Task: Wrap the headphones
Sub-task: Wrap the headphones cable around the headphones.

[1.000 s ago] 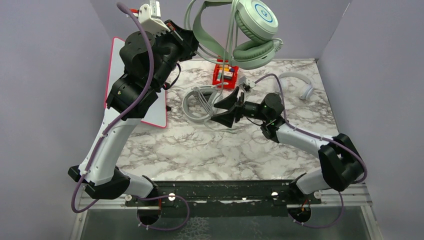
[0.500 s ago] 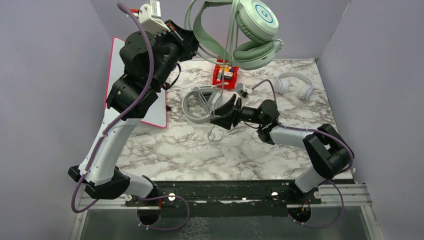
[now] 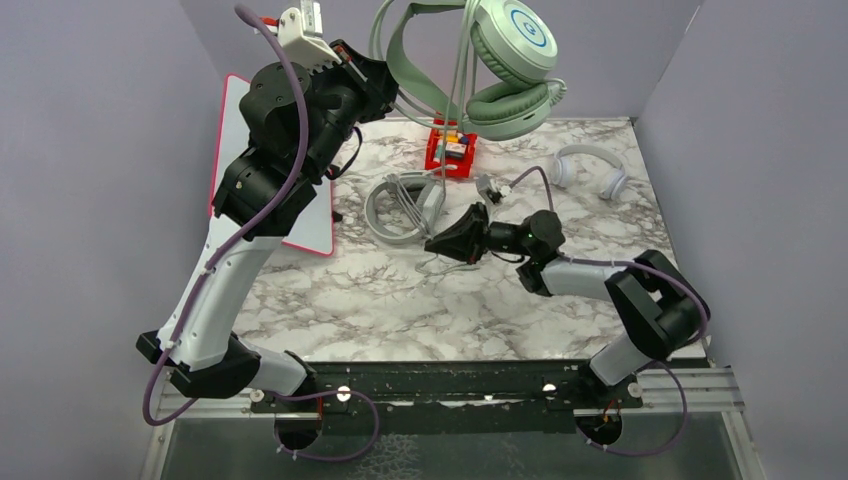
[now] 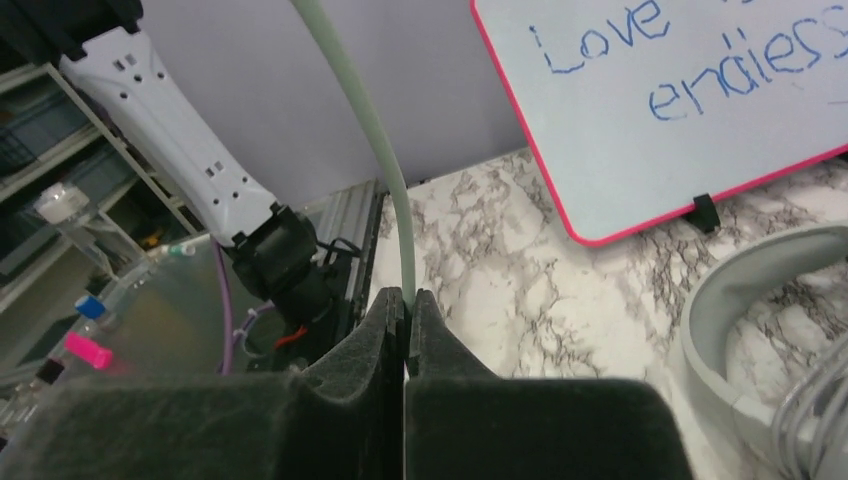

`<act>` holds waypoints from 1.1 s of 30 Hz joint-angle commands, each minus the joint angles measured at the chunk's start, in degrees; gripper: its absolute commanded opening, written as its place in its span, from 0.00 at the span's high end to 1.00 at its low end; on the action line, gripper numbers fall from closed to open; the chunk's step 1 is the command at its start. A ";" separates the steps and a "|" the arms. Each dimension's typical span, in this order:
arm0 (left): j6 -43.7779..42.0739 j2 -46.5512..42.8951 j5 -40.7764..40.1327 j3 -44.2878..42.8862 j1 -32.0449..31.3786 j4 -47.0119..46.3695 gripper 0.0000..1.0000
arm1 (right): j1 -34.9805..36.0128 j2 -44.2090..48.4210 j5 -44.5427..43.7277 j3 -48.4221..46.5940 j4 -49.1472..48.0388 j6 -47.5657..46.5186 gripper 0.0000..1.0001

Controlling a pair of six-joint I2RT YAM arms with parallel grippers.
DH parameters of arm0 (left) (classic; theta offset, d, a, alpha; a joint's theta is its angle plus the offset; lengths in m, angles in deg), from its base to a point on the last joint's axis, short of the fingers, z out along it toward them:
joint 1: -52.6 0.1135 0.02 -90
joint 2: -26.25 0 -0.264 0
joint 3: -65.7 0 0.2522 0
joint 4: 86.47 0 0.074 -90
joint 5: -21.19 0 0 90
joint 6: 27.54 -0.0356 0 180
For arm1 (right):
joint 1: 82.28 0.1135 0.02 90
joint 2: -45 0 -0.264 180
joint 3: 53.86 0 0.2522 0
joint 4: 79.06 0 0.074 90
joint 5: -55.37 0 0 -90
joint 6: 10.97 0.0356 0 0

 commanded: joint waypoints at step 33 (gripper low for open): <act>-4.24 -9.96 25.03 22.56 -0.08 12.34 1.00 | -29.68 12.73 0.23 -8.94 50.10 -19.01 1.00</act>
